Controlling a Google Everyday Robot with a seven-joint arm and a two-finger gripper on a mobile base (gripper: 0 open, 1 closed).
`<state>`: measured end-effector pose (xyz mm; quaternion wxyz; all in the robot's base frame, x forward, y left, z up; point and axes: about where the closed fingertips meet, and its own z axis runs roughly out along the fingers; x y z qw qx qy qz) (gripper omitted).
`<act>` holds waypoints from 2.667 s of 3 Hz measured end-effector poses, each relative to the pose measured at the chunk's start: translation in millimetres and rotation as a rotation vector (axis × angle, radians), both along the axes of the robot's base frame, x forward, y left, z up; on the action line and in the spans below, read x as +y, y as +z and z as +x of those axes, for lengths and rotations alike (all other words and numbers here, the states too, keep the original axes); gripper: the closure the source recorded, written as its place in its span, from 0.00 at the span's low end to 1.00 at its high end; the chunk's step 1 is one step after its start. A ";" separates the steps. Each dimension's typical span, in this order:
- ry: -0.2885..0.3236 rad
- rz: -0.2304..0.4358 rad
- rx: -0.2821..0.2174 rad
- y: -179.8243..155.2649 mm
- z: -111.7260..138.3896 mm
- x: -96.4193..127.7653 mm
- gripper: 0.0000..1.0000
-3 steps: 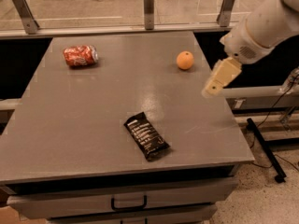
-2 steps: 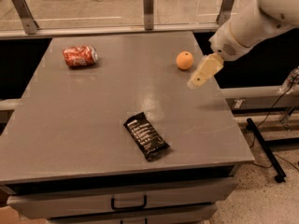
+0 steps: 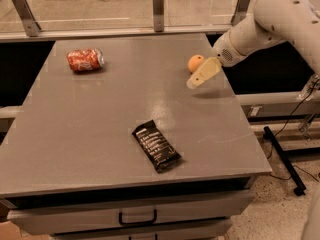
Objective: Move orange near rxbar chocolate
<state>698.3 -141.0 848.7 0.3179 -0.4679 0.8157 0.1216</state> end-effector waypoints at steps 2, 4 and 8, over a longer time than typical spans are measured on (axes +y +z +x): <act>0.012 0.150 0.017 -6.4 22.5 4.3 0.42; 0.121 0.267 -0.051 40.1 -3.6 13.7 0.88; 0.365 0.322 -0.076 75.1 -34.0 76.1 1.00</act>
Offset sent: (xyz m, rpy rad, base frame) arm 0.0279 0.0013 0.0053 0.2323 -0.0002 0.0275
